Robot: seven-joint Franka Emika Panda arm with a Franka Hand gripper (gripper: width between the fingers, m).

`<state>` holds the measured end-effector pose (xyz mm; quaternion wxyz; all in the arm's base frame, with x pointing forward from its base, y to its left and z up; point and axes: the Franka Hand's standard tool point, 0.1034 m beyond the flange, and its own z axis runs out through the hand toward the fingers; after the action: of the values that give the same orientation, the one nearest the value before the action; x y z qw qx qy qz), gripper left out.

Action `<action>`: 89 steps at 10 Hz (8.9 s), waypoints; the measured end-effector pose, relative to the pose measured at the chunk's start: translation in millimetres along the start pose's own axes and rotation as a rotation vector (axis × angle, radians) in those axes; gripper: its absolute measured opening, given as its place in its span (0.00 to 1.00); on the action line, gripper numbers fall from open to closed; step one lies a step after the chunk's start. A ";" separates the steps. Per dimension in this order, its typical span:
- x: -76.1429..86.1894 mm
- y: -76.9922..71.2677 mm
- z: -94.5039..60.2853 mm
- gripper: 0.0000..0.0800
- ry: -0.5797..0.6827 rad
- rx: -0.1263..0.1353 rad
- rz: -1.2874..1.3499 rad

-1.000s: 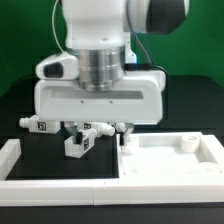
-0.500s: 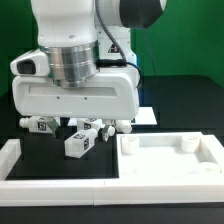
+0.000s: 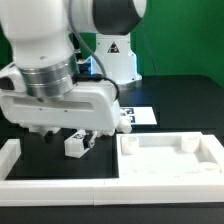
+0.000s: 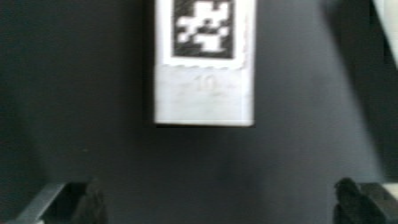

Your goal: Assemble one leg

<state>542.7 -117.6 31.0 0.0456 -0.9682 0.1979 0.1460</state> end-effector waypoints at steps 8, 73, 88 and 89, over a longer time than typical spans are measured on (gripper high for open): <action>-27.0 -10.4 6.6 0.81 -0.397 0.014 0.009; -16.3 -241.6 -55.0 0.62 0.870 -0.002 -0.302; -16.0 -242.5 -47.5 0.55 0.334 0.023 0.036; -15.8 -242.4 -47.5 0.35 0.334 0.035 0.105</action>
Offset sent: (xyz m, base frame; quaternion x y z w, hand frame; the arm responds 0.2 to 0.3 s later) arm -0.0042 0.0377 0.0085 0.0089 -0.1211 0.0075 0.9926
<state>637.5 103.8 88.5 0.0212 -0.9664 0.2554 -0.0181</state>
